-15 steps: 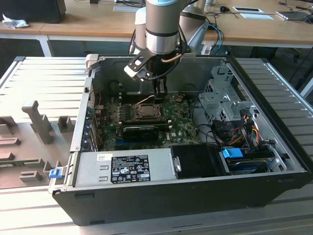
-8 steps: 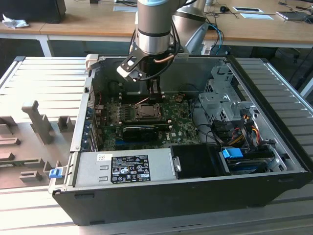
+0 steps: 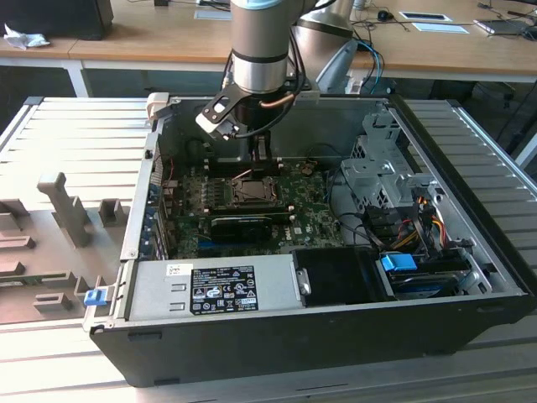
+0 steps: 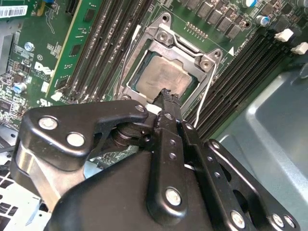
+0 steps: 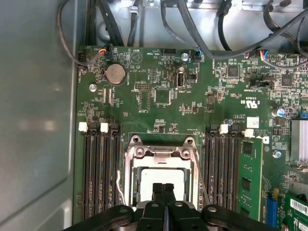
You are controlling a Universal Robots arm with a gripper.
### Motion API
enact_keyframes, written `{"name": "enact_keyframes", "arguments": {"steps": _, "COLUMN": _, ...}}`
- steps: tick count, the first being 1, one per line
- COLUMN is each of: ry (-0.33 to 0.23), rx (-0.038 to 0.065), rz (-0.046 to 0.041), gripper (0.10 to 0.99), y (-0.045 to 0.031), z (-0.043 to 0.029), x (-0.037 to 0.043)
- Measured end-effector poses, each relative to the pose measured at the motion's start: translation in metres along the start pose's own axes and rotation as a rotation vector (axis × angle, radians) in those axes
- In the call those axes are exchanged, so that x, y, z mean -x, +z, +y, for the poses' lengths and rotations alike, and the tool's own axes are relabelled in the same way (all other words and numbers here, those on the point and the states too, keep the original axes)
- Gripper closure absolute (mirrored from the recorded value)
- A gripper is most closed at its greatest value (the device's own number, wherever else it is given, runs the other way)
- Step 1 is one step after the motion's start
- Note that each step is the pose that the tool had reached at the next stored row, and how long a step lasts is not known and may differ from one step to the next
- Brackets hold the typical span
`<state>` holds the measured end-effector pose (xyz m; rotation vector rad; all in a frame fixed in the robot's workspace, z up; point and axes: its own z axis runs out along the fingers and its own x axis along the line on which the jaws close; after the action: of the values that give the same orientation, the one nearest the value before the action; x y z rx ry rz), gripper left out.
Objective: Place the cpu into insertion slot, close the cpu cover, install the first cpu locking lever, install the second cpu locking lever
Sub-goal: 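Install the first cpu locking lever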
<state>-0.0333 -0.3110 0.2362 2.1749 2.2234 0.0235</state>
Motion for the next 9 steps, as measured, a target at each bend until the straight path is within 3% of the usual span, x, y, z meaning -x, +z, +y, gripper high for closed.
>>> {"name": "enact_keyframes", "arguments": {"steps": 9, "ry": 0.000, "rx": 0.000, "rz": -0.0001, "gripper": 0.980, "y": -0.0062, "z": -0.0002, "x": 0.0001}}
